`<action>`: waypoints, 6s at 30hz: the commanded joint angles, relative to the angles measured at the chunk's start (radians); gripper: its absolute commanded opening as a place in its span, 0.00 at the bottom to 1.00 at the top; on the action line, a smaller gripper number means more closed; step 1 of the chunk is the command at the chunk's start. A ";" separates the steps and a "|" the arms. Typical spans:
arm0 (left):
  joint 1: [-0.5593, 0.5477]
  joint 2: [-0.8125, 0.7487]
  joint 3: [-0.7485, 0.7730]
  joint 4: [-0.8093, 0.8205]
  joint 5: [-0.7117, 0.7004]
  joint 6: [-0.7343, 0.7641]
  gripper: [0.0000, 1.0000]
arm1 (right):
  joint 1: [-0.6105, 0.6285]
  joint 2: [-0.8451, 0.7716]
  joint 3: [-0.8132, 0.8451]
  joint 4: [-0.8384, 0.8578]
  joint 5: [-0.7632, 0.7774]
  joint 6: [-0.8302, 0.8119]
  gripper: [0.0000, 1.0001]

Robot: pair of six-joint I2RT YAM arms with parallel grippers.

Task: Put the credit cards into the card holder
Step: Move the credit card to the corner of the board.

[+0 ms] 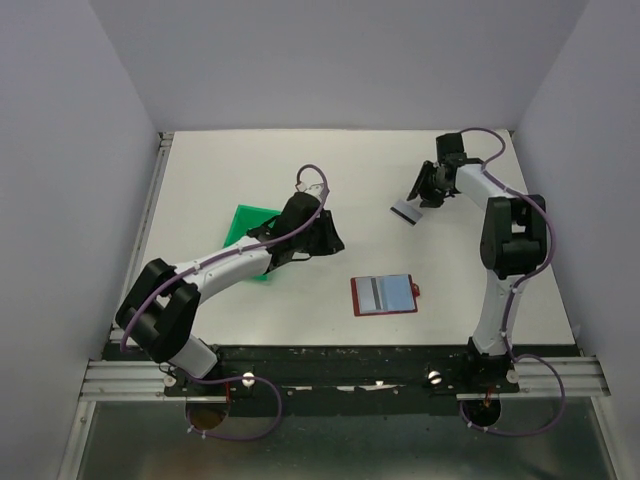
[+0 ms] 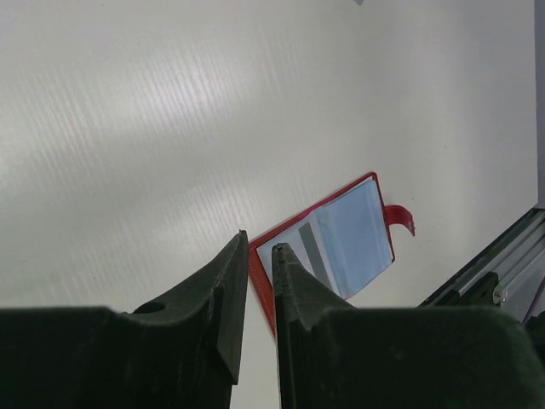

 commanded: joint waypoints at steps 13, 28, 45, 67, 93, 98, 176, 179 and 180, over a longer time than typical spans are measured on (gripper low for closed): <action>0.013 -0.014 -0.061 0.026 -0.027 0.026 0.30 | 0.001 0.079 0.082 0.032 -0.020 0.035 0.50; 0.023 0.007 -0.058 0.032 0.000 0.041 0.29 | 0.017 0.127 0.128 -0.047 -0.026 0.066 0.48; 0.036 0.009 -0.090 0.044 0.016 0.035 0.29 | 0.041 0.121 0.132 -0.117 -0.027 0.020 0.67; 0.048 0.024 -0.105 0.055 0.032 0.033 0.29 | 0.141 -0.016 -0.022 0.004 0.054 -0.120 0.75; 0.063 0.041 -0.130 0.058 0.037 0.036 0.29 | 0.176 -0.111 -0.208 0.245 0.221 -0.111 0.72; 0.063 0.045 -0.139 0.090 0.045 0.033 0.29 | 0.187 -0.131 -0.243 0.263 0.224 -0.100 0.74; 0.148 -0.168 -0.320 0.131 -0.047 0.042 0.29 | 0.667 -0.166 -0.447 0.387 0.304 0.069 0.65; 0.155 -0.174 -0.328 0.133 -0.044 0.039 0.29 | 0.702 -0.176 -0.474 0.392 0.295 0.098 0.65; 0.158 -0.177 -0.329 0.133 -0.043 0.038 0.29 | 0.716 -0.180 -0.486 0.395 0.292 0.104 0.65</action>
